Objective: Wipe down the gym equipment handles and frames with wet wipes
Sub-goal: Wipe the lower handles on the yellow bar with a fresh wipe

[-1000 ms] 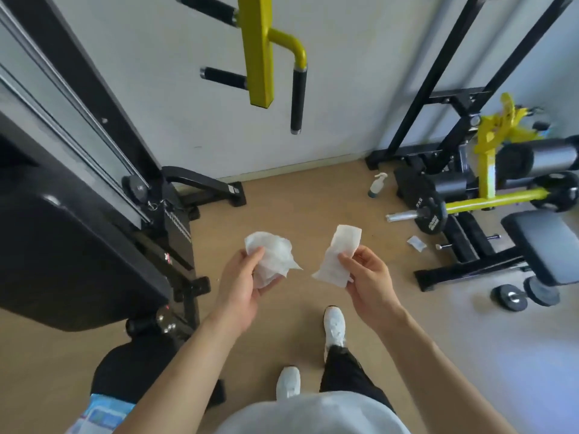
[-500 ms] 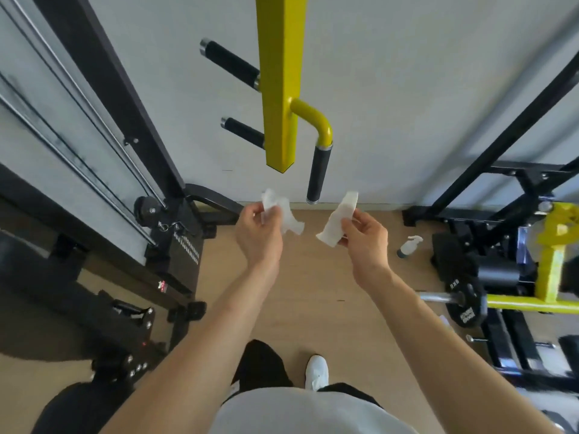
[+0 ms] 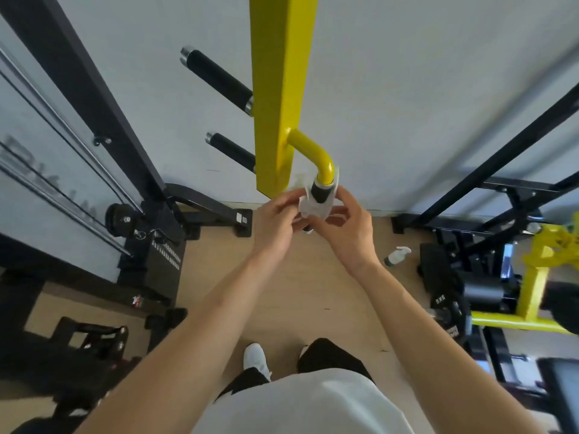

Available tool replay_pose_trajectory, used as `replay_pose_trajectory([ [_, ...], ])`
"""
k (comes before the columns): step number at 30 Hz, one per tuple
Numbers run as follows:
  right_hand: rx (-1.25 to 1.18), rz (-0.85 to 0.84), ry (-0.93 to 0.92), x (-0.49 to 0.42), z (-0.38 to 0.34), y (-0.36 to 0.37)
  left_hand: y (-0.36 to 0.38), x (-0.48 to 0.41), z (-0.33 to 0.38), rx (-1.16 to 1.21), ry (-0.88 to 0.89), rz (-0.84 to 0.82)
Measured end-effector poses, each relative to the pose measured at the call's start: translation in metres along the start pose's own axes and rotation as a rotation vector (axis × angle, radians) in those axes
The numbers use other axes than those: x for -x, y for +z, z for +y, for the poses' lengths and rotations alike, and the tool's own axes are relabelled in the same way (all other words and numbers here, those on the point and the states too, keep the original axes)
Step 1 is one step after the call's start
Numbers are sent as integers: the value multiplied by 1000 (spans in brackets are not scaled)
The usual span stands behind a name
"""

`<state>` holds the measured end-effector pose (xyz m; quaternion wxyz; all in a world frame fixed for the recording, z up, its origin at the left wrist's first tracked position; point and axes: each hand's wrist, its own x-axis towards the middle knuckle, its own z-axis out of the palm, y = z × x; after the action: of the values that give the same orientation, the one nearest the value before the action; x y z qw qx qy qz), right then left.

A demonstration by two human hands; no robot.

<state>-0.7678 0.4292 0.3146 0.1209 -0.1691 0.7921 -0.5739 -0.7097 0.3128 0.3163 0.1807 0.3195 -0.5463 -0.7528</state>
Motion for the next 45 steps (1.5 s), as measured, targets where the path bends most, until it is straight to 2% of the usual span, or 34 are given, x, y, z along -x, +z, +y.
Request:
replay_pose_trajectory([
  [4, 54, 40, -75, -7, 2, 5, 2, -3, -2, -155, 70, 48],
  [11, 77, -8, -233, -32, 3, -3, 9, 2, 16, -52, -52, 96],
  [12, 80, -33, -251, -36, 7, -6, 5, 4, 16, -66, -2, 126],
  [14, 74, -99, -263, -40, 11, -11, -5, 7, 16, -192, 207, 193],
  [17, 33, -184, -267, -47, 13, -18, -8, 11, 30, -409, 529, 175],
  [22, -95, -283, -292, -60, 15, -26, 6, -9, 55, -684, 879, 186],
  [26, -51, -238, -306, -68, 33, -21, 4, -22, 55, -827, 970, 234],
  [31, -7, -348, -222, -71, 70, -20, 4, -23, 49, -838, 973, 246],
  [34, 102, -422, -171, -79, 83, -29, 6, -19, 43, -800, 957, 227],
  [37, 226, -334, -65, -84, 89, -39, 7, -17, 41, -774, 939, 184],
  [40, 273, -32, 63, -88, 82, -50, 7, -17, 41, -770, 930, 158],
  [42, 178, 113, 66, -83, 64, -53, 9, -17, 40, -766, 930, 150],
  [43, 100, 127, 63, -78, 52, -51, 10, -17, 39, -760, 927, 146],
  [45, -47, 51, 35, -63, 30, -42, 13, -17, 38, -746, 915, 140],
])
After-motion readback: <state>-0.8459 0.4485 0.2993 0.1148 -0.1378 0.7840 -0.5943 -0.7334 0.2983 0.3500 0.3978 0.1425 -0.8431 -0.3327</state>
